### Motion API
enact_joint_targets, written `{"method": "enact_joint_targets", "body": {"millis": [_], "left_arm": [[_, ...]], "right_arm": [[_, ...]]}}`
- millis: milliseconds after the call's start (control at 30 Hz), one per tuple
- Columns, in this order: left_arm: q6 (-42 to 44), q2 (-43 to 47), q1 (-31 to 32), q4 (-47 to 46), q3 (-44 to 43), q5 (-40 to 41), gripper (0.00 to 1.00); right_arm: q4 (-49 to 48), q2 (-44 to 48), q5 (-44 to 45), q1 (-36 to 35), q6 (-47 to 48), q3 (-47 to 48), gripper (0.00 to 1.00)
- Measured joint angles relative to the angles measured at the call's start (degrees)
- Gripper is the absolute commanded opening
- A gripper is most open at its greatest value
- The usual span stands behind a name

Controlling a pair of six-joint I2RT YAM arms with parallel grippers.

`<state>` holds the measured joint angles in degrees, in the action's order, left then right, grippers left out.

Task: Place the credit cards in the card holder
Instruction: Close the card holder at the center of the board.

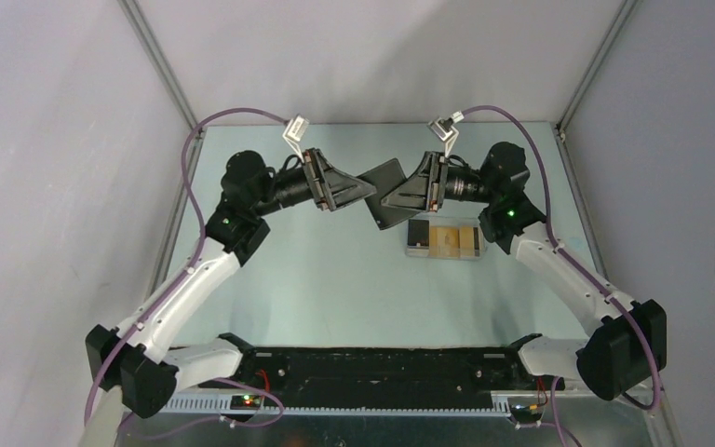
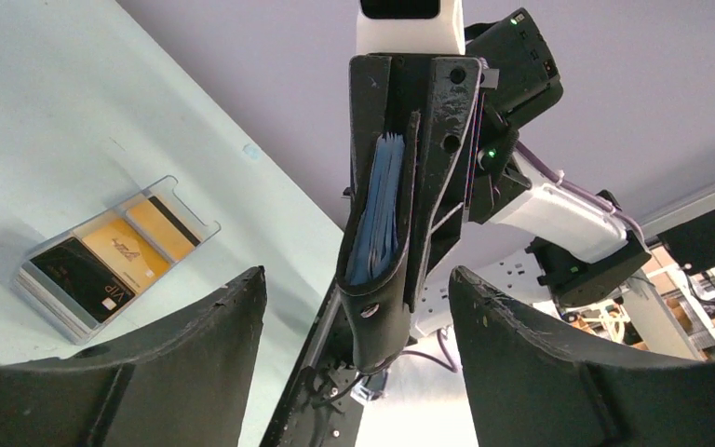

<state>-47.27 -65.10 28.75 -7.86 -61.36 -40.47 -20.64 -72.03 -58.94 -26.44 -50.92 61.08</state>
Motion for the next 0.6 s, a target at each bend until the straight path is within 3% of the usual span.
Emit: {"method": "enact_joint_targets", "body": {"millis": [367,600], "left_arm": [[-6.7,-0.6,1.7,-5.6,1.9,1.6,0.58],[-10.0,-1.7,2.8,-10.1,5.1,2.8,0.56]], "right_arm": [[7.6,2.6,8.5,0.0,3.0,0.0,0.0],[13.6,5.6,15.6,-0.2,5.7,0.0,0.0]]}}
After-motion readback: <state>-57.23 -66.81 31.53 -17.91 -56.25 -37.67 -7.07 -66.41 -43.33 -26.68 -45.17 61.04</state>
